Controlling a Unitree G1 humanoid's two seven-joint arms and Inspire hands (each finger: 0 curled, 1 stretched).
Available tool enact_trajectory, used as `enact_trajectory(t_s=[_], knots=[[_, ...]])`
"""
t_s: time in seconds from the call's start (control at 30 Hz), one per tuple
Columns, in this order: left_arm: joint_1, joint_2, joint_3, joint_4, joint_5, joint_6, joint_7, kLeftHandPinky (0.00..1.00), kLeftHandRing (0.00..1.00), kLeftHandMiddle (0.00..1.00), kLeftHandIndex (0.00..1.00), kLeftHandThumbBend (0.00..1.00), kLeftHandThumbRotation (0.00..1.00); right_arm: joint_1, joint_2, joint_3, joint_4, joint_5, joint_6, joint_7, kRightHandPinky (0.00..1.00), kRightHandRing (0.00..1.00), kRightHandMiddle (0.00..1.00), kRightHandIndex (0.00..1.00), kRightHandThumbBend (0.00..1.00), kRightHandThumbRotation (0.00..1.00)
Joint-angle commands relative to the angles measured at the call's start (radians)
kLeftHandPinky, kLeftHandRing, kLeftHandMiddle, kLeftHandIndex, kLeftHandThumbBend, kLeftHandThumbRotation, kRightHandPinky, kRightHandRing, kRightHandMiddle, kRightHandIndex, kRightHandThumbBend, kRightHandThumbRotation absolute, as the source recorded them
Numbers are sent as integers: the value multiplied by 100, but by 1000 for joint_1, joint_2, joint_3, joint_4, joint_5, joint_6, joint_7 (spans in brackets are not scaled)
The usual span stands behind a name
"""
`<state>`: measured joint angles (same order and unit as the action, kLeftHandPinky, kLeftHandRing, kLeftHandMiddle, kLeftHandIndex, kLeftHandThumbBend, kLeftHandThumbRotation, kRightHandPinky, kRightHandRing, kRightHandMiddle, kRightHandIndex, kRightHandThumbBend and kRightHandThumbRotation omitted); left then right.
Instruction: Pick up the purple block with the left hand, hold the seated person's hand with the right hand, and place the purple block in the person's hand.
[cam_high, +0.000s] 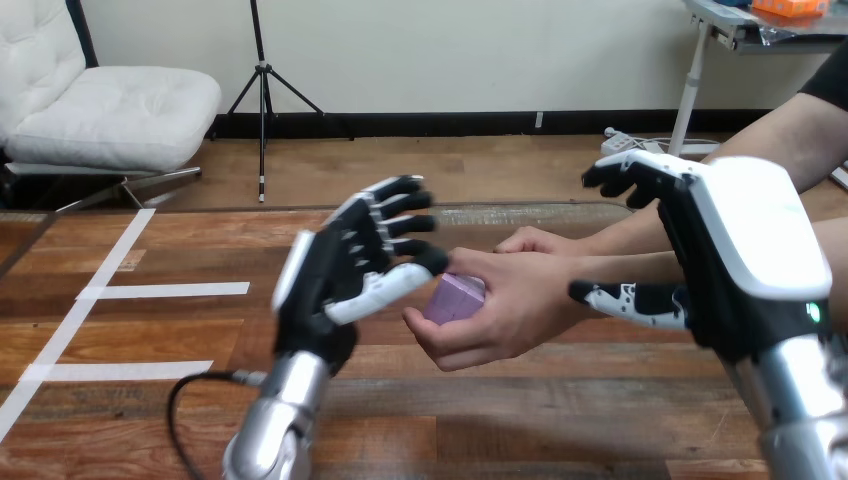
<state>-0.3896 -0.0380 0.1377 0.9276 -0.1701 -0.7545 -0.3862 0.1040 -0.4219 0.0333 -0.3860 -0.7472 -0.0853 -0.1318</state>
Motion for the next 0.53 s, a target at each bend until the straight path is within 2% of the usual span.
enact_trajectory(t_s=[0.0, 0.1, 0.2, 0.5], knots=[[19, 0, 12, -68, -9, -76, 19, 61, 69, 73, 73, 92, 25, 1, 55, -18, 20, 36, -93, -133, 50, 61, 66, 68, 70, 0], [40, -6, 17, -80, -14, -111, 32, 61, 69, 73, 73, 92, 25, 14, 77, -11, 50, 40, -145, -199, 49, 61, 66, 68, 66, 0], [58, -11, 18, -92, -19, -139, 41, 62, 68, 72, 72, 91, 25, 26, 96, -6, 72, 44, -183, -245, 50, 61, 66, 69, 62, 2], [123, -20, 13, -129, -21, -199, 67, 62, 68, 72, 71, 91, 27, 57, 145, 12, 128, 65, -285, -338, 54, 64, 69, 70, 52, 7]])
